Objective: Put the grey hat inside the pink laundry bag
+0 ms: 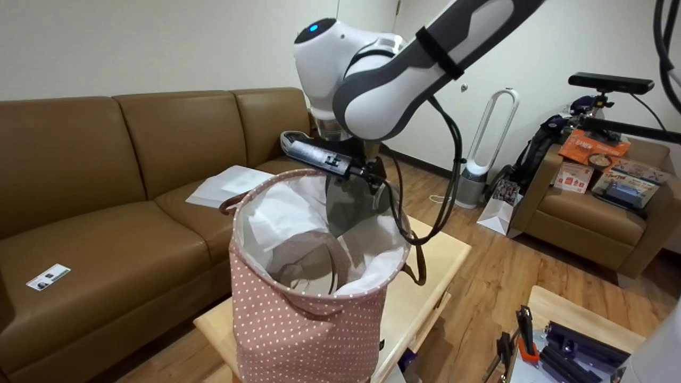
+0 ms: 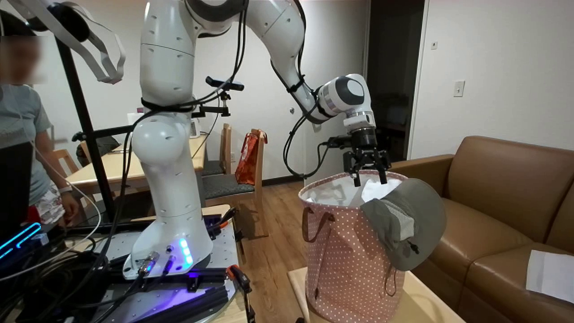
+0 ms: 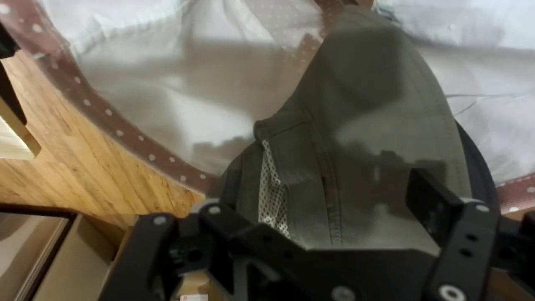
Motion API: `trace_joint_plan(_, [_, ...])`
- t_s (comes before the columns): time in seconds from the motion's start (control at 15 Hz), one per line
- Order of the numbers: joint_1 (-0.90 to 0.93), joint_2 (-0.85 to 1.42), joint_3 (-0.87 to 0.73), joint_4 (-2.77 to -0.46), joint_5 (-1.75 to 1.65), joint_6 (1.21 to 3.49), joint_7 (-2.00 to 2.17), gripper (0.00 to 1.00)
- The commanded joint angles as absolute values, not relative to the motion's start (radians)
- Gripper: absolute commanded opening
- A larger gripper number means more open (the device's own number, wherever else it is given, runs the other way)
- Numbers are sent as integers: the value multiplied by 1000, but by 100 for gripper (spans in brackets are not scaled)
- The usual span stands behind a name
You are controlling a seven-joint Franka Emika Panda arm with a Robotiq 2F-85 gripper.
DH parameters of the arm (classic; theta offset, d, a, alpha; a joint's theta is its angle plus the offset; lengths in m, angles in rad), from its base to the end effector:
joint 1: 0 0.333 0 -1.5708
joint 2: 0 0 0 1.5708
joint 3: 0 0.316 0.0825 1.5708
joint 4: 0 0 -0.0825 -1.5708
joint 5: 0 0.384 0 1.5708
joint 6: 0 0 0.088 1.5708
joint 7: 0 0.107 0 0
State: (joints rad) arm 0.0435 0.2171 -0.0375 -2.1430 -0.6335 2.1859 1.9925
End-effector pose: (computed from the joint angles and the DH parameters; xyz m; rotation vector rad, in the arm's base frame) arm 0.5510 -0.0182 0.2940 1.9137 -1.9066 0.4420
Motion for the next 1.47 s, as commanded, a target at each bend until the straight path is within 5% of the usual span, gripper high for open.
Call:
trace_joint_plan(0.0, [84,262,-63,-2104,-726,2174,2154,100])
trace_joint_plan(1.4, [122,358,-42,-2027,-941,2163,2202,100])
